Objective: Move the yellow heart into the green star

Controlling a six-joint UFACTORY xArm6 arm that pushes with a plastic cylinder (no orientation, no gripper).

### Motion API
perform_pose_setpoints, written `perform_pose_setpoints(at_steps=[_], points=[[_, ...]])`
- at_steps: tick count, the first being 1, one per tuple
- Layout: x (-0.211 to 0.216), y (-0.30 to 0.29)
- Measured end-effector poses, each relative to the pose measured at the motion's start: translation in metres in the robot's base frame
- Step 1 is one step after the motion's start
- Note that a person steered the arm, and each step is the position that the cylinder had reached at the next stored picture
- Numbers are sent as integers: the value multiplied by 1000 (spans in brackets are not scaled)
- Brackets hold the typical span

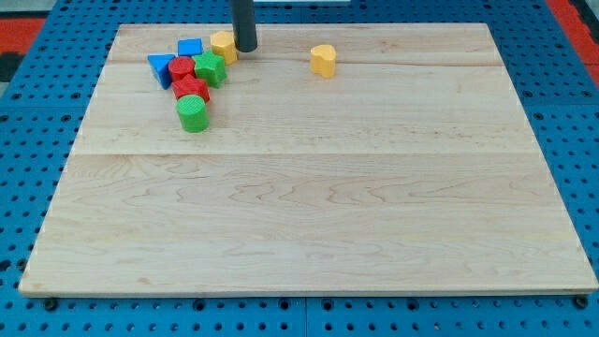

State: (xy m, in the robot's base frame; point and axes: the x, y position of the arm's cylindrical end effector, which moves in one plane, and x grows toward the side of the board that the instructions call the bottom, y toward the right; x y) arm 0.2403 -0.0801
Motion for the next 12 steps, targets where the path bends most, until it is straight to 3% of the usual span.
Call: perform_pose_setpoints(at_steps=[1,3,4,6,10,12], points=[[0,19],[-12,125],[23,137],[62,138],[40,50],[52,128]])
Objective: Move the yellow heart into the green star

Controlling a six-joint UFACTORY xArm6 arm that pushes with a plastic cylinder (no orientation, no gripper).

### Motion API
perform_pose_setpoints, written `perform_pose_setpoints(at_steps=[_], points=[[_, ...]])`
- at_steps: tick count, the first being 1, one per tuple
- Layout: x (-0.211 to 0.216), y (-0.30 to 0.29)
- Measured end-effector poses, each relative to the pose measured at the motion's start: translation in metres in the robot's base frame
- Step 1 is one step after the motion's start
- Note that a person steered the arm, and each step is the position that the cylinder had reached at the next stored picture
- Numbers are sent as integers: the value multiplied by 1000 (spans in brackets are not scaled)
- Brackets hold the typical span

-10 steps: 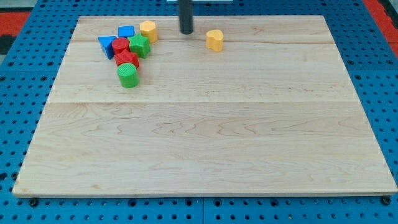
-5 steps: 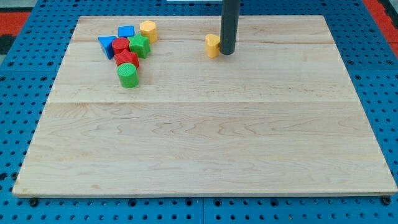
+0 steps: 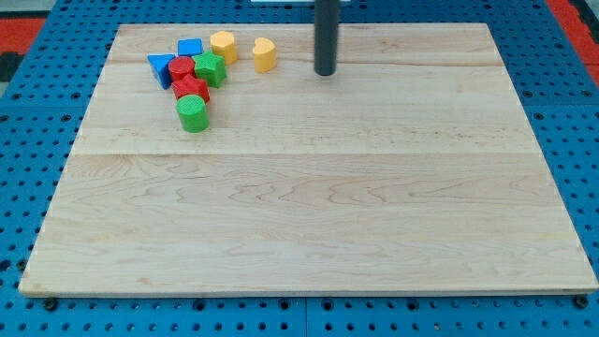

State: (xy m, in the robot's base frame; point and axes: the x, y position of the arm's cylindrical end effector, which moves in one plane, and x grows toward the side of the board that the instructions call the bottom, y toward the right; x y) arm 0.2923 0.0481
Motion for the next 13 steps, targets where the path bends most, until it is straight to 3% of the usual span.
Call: perform_pose_setpoints(at_steps=[1,2,7,13], points=[[-45,-3],[-49,-22],[-49,-143],[-47,-238]])
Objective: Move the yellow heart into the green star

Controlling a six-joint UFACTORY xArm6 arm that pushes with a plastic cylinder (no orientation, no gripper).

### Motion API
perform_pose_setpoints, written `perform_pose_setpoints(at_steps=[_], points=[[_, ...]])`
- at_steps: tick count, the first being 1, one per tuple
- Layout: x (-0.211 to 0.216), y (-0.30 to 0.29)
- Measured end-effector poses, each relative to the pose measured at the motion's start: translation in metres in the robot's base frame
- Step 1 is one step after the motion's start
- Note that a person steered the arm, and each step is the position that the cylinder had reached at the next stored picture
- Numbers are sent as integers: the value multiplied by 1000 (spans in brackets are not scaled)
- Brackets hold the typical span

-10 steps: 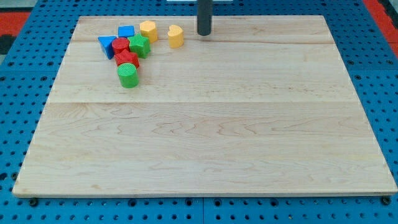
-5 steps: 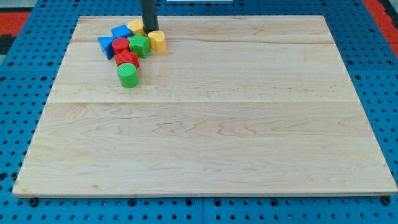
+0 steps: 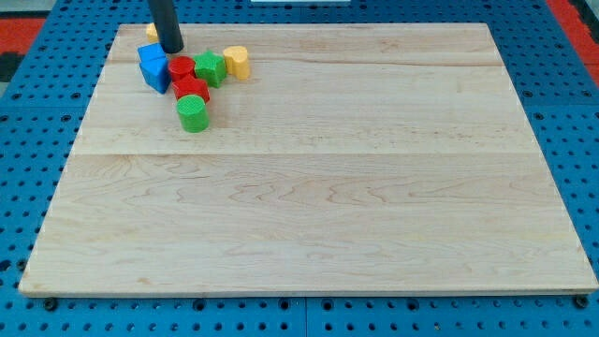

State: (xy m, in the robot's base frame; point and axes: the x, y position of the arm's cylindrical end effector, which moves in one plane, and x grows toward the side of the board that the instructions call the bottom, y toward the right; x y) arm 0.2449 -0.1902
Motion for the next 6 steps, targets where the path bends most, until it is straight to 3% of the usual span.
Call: perform_pose_setpoints(at_steps=[2,6], points=[[0,7],[2,105]])
